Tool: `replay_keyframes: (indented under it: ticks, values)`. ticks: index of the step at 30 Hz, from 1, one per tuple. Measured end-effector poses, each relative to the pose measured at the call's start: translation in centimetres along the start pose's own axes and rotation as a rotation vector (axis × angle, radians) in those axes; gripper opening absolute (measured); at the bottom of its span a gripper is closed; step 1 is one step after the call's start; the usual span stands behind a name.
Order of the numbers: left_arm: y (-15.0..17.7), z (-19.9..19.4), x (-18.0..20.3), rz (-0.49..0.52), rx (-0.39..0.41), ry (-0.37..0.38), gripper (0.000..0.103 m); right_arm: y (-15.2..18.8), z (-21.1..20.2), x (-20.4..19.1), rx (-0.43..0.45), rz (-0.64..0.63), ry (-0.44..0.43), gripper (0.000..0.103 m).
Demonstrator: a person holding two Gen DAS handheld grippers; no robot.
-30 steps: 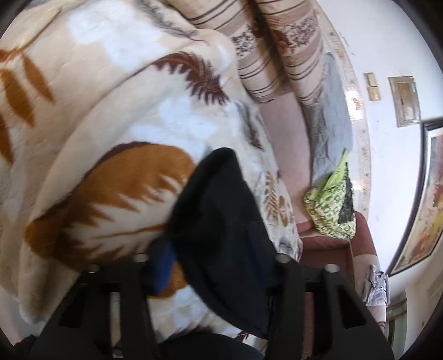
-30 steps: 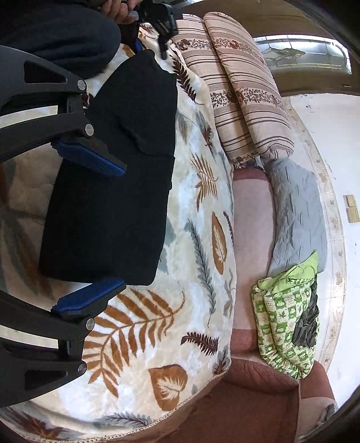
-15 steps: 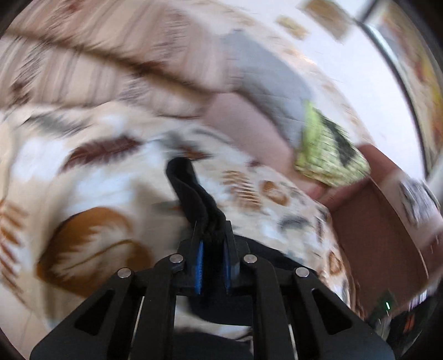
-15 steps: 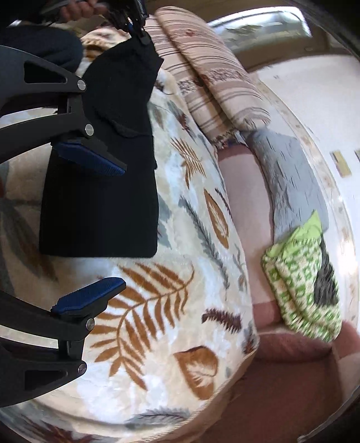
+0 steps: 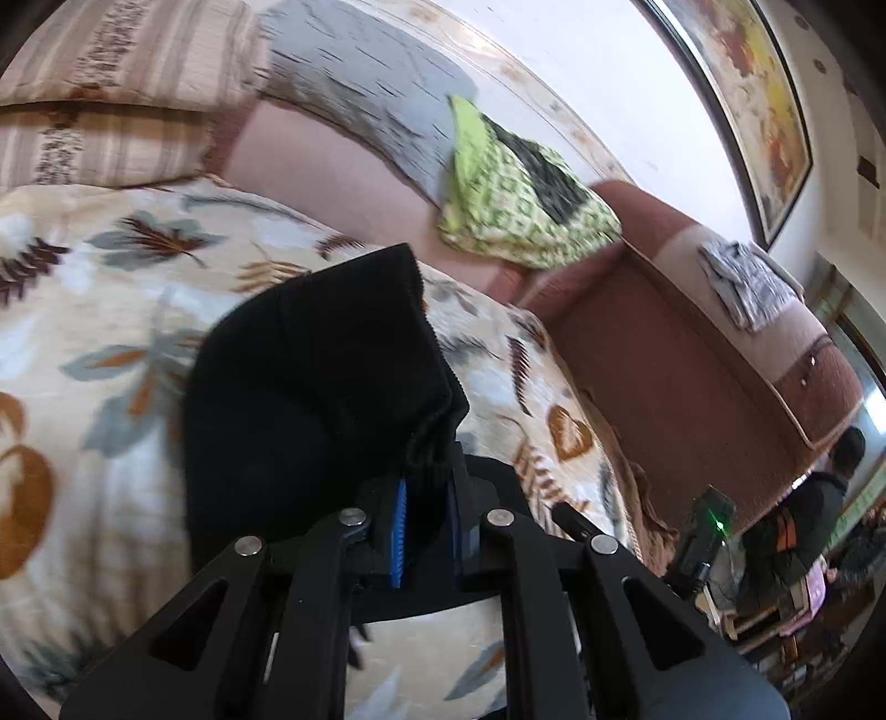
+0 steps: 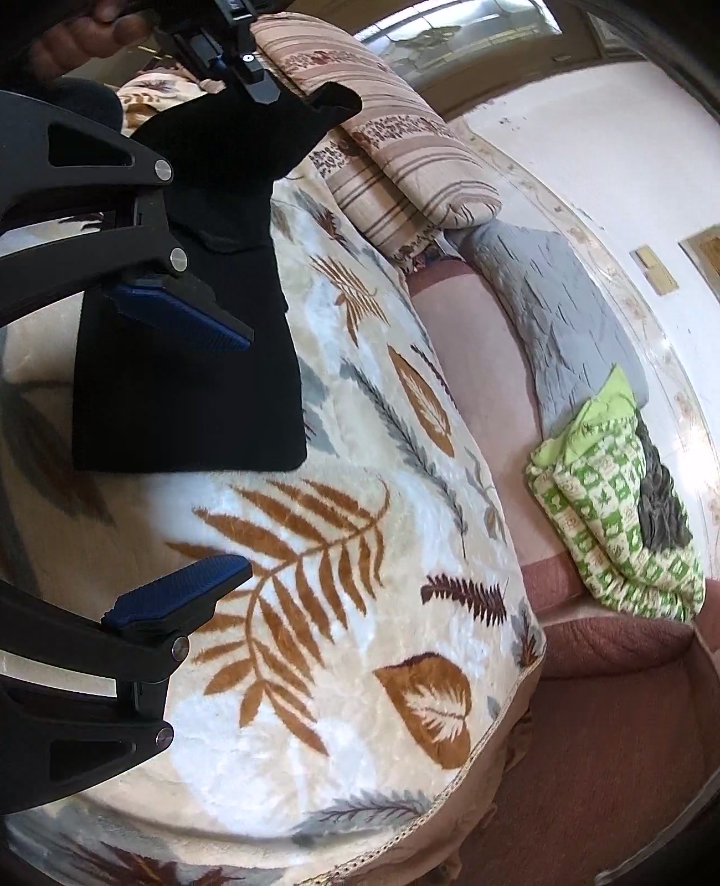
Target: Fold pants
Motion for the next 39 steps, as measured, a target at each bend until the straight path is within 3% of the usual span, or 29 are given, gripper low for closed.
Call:
replay_keyframes:
  ticks: [9,17,22,28,33,35,37,39]
  values:
    - [1.8,4.4,3.7,0.013,-0.088,0.085,0.008,-0.2,0.8,4.3,-0.024,0.151,0.108,0.077]
    - [3.2,9.5,6.5,0.005,-0.172,0.13,0.008,-0.4,1.0,7.0,-0.001,0.194,0.248,0.077]
    - [4.5,11.6,8.2,0.02,-0.216,0.143,0.008,-0.2,1.3,7.0,-0.003,0.178,0.263,0.077]
    - [6.6,13.2,7.1,0.033,-0.26,0.082,0.009,-0.4,1.3,7.4,0.009,0.22,0.236,0.077]
    - [8.4,13.3,7.1,0.016,-0.301,0.119,0.027,-0.5,1.2,7.7,0.012,0.243,0.219,0.077]
    - [8.5,12.6,7.8,0.007,-0.314,0.173,0.037,-0.6,1.1,7.8,0.014,0.262,0.205,0.077]
    - [8.2,11.2,8.3,-0.011,-0.326,0.231,0.038,-0.9,0.4,8.3,0.037,0.285,0.212,0.077]
    - [7.1,8.8,7.8,-0.013,-0.285,0.229,0.039,-1.4,-0.7,8.0,0.081,0.27,0.209,0.078]
Point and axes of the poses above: each gripper's, at about its wrist camera, not at the fingertips, and z roughly the way its jaws point, x to its right, y to its underside, the point moved 6 cm from there along z, roughly the way its jaws point, and after that the axes turned 9 degrees about y, right-handed, at the moved point
